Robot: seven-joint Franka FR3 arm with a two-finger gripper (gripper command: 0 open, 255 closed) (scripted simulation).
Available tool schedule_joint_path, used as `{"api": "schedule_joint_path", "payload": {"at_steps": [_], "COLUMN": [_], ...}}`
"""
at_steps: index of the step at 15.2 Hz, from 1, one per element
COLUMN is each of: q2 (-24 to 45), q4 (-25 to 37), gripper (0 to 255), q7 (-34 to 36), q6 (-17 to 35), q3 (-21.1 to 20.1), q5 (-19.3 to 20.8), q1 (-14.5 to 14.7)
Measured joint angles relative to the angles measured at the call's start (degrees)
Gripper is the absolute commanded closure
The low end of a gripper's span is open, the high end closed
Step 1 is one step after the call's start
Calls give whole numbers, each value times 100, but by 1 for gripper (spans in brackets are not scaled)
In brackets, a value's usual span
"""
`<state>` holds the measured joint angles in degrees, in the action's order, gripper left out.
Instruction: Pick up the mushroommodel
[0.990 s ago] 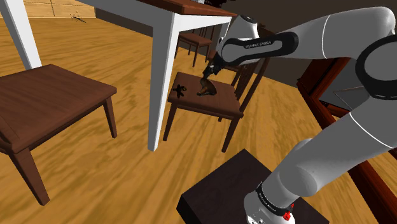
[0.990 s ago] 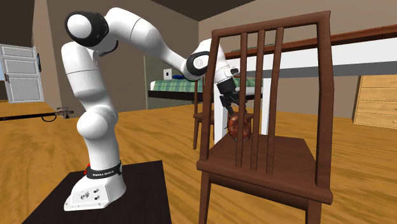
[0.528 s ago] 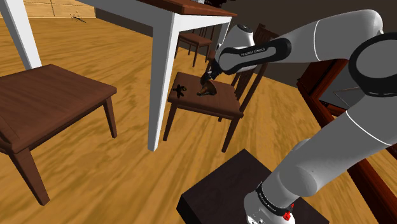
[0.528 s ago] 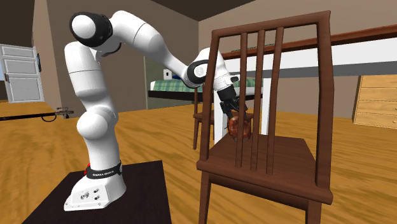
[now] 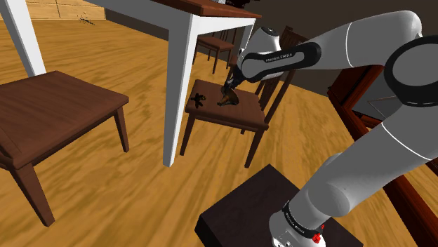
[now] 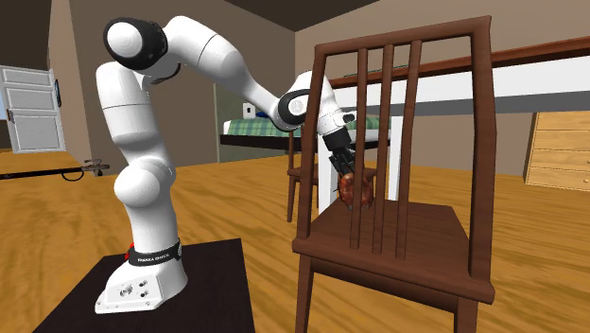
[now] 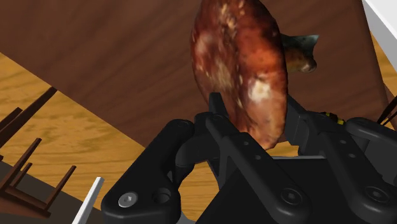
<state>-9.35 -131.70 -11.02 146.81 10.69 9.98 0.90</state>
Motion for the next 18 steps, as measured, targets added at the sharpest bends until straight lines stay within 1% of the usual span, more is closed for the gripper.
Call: {"api": "schedule_joint_path", "payload": {"at_steps": [4, 18], "q2": [-52, -369], "q4": [35, 769], "gripper": [255, 255], "q7": [-12, -121], "q6": [-94, -1142], "q3": [-2, -45], "q5": [-3, -87], "q1": [1, 42]}}
